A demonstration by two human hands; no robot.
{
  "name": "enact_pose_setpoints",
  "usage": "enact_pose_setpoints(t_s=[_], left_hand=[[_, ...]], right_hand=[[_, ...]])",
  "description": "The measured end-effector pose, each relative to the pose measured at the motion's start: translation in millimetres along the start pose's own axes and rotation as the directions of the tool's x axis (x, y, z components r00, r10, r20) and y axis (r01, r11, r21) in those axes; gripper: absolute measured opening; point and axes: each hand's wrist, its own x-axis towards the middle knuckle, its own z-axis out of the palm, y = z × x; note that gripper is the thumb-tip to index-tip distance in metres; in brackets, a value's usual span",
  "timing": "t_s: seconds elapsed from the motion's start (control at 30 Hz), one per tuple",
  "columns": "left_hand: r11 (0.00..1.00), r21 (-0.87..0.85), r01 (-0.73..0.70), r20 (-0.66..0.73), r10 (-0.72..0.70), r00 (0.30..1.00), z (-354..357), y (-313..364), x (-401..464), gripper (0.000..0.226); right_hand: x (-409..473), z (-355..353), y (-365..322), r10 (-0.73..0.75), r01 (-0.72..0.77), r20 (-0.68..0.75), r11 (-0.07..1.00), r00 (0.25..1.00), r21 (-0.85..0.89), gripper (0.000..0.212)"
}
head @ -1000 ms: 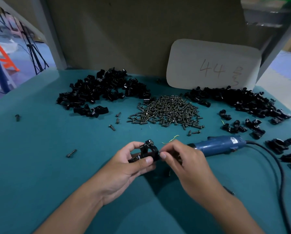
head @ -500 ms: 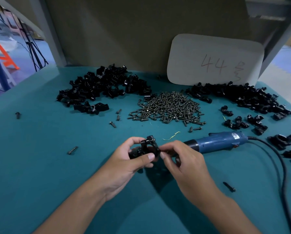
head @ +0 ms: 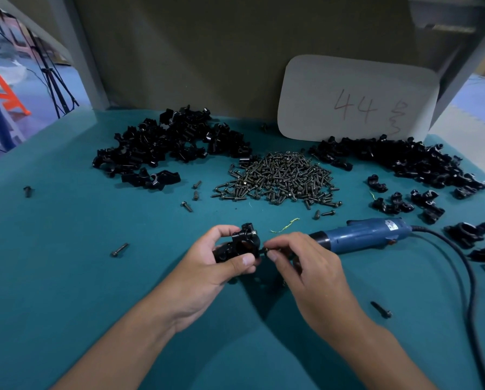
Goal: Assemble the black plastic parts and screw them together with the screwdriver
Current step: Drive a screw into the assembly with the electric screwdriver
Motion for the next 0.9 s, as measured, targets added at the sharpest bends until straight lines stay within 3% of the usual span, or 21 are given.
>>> enact_pose_setpoints(t_s=[0.3, 0.43, 0.57, 0.8, 0.9], left_hand=[[0.997, -0.071, 0.023, 0.070, -0.018, 0.997, -3.4, -1.6, 1.3, 0.056], [0.997, -0.066, 0.028, 0.102, -0.021, 0.995, -5.9, -2.4, 2.0, 0.057], [0.998, -0.053, 0.038, 0.121, -0.031, 0.992, -9.3, -1.9, 3.0, 0.058], [0.999, -0.047, 0.011, 0.125, -0.005, 0.992, -9.7, -2.1, 2.7, 0.056], [1.000, -0.012, -0.015, 0.109, 0.016, 0.994, -7.6, -3.5, 2.2, 0.054]], right_hand=[[1.3, -2.2, -0.9, -0.050, 0.050, -0.020, 0.999, 0.999, 0.001, 0.008], [0.9, -2.9, -2.0, -0.011, 0.012, -0.027, 0.999, 1.000, 0.047, 0.013], [0.9, -2.6, -2.2, 0.038, -0.037, -0.012, 0.994, 0.999, 0.107, 0.003], [1.8, -5.6, -0.4, -0.038, 0.038, 0.007, 0.999, 0.999, 0.014, 0.007], [1.9, -3.4, -0.8, 0.001, -0.001, 0.009, 1.000, 1.000, 0.011, 0.012]])
